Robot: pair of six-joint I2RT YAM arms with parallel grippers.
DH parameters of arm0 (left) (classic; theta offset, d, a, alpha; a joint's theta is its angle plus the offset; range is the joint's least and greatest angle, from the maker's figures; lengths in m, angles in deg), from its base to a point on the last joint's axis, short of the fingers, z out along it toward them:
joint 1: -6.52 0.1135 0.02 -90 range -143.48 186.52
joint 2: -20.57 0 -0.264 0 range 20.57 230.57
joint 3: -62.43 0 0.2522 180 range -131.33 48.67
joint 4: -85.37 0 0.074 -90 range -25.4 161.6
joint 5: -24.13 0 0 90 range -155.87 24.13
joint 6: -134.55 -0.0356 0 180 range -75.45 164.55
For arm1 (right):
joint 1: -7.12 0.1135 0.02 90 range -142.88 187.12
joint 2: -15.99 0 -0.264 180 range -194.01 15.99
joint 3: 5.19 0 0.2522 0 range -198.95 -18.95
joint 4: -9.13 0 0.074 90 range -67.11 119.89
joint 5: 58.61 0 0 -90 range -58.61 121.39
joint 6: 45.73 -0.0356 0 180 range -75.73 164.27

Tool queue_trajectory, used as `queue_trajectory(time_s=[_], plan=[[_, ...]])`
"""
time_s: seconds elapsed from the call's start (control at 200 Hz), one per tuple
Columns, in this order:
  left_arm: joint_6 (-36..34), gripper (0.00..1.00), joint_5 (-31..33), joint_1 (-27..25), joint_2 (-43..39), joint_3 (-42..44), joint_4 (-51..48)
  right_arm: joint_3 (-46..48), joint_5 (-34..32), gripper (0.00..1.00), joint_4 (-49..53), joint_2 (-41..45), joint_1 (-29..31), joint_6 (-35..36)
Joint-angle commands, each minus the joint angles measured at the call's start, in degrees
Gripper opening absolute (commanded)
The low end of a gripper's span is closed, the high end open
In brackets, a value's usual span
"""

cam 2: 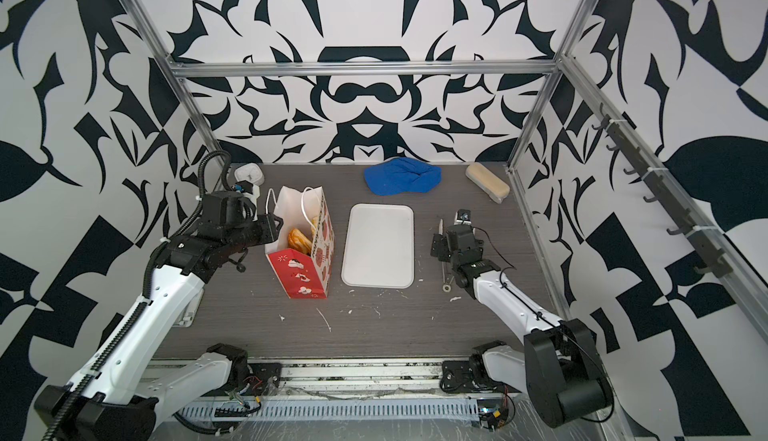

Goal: Take the fake bread out of the paper bag
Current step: 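Move the left gripper to the bag rim while the right lowers toward the tongs, then tilt the bag toward the tray with the left gripper while the right grasps the tongs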

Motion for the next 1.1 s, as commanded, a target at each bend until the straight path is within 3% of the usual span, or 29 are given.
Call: queue_trajectory(time_s=[0.0, 0.155, 0.39, 0.53, 0.945, 1.1], plan=[[0.7, 0.26, 0.5, -0.2, 0.2, -1.1, 1.6, -0.1, -0.2, 0.98, -1.7, -0.1, 0.2, 0.2], [0.9, 0.0, 0.3, -0.3, 0.4, -1.5, 2.0, -0.3, 0.0, 0.98, -1.6, -0.5, 0.2, 0.3], [-0.5, 0.0, 2.1, -0.2, 2.6, -4.8, 2.2, -0.5, 0.0, 0.98, -1.4, -0.6, 0.2, 0.2], [-5.4, 0.0, 6.4, -0.2, 5.7, -11.2, 1.4, -0.5, 0.0, 0.98, -1.1, -0.5, 0.2, 0.2], [-28.1, 0.0, 17.1, 3.1, 25.8, -28.5, 2.2, -1.3, -1.6, 0.97, 0.7, 0.6, 0.2, 0.9], [-28.5, 0.0, 16.0, 3.4, 32.6, -29.2, 7.1, -2.5, -2.5, 0.98, 3.6, 1.2, 0.1, 0.8]])
